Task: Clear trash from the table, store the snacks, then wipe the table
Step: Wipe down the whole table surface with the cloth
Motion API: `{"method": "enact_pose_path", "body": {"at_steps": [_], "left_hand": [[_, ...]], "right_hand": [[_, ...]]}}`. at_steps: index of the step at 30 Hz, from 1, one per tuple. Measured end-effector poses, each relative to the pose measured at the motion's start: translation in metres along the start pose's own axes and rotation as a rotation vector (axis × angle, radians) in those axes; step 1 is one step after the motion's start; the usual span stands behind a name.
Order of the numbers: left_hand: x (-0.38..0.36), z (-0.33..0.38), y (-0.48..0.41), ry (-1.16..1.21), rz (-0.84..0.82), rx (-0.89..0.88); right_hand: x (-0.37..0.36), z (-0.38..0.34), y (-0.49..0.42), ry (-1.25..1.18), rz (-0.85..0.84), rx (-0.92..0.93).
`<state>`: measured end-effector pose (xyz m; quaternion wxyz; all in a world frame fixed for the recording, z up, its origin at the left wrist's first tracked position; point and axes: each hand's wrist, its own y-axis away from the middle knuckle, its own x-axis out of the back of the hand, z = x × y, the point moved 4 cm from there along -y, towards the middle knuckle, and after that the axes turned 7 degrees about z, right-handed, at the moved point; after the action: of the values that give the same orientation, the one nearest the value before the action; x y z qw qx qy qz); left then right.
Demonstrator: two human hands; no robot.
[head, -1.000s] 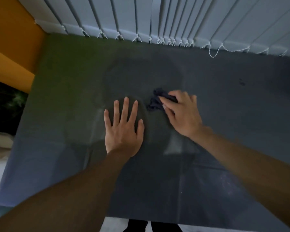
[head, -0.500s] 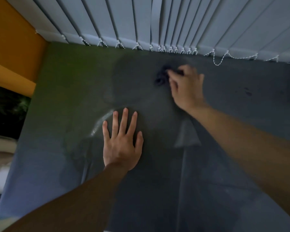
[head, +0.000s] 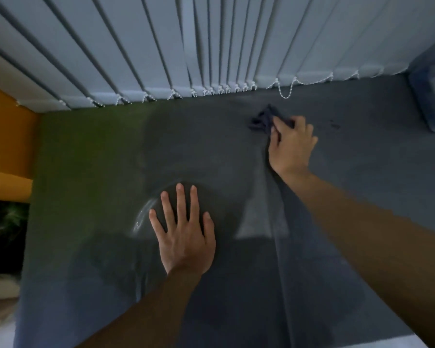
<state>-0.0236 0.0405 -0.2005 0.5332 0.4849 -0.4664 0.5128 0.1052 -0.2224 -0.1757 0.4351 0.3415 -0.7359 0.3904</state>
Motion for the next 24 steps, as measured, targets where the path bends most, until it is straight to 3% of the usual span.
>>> {"method": "enact_pose_path", "body": {"at_steps": [2,6,7,8,11,12,13,18,20,24], "left_hand": [[0.0,0.0,0.0,-0.004,-0.003,-0.022],[0.006,0.0,-0.006,0.077,-0.027,-0.018],[0.01,0.004,-0.011,0.101,-0.033,-0.043],[0.014,0.011,-0.019,0.117,-0.028,-0.088],[0.02,0.043,-0.054,0.157,-0.007,-0.215],[0.02,0.055,-0.068,0.174,-0.01,-0.224],[0.019,0.068,-0.081,0.191,-0.012,-0.226],[0.002,0.121,-0.119,0.178,-0.053,-0.216],[-0.004,0.126,-0.119,0.103,-0.038,-0.206],[-0.008,0.129,-0.118,0.045,-0.024,-0.212]], "right_hand": [[0.004,-0.008,0.023,0.022,-0.001,-0.008],[0.01,-0.017,0.071,-0.068,-0.088,0.456],[0.011,-0.01,0.066,-0.049,-0.09,0.493],[0.013,0.0,0.057,-0.012,-0.068,0.432],[0.021,0.031,0.041,0.04,0.046,-0.073],[0.024,0.031,0.046,0.041,0.063,-0.138],[0.026,0.027,0.054,0.036,0.061,-0.114],[0.033,0.035,0.069,-0.065,-0.051,0.35],[0.031,0.062,0.042,0.039,0.009,0.231],[0.033,0.121,-0.018,0.135,0.171,-0.427]]}}
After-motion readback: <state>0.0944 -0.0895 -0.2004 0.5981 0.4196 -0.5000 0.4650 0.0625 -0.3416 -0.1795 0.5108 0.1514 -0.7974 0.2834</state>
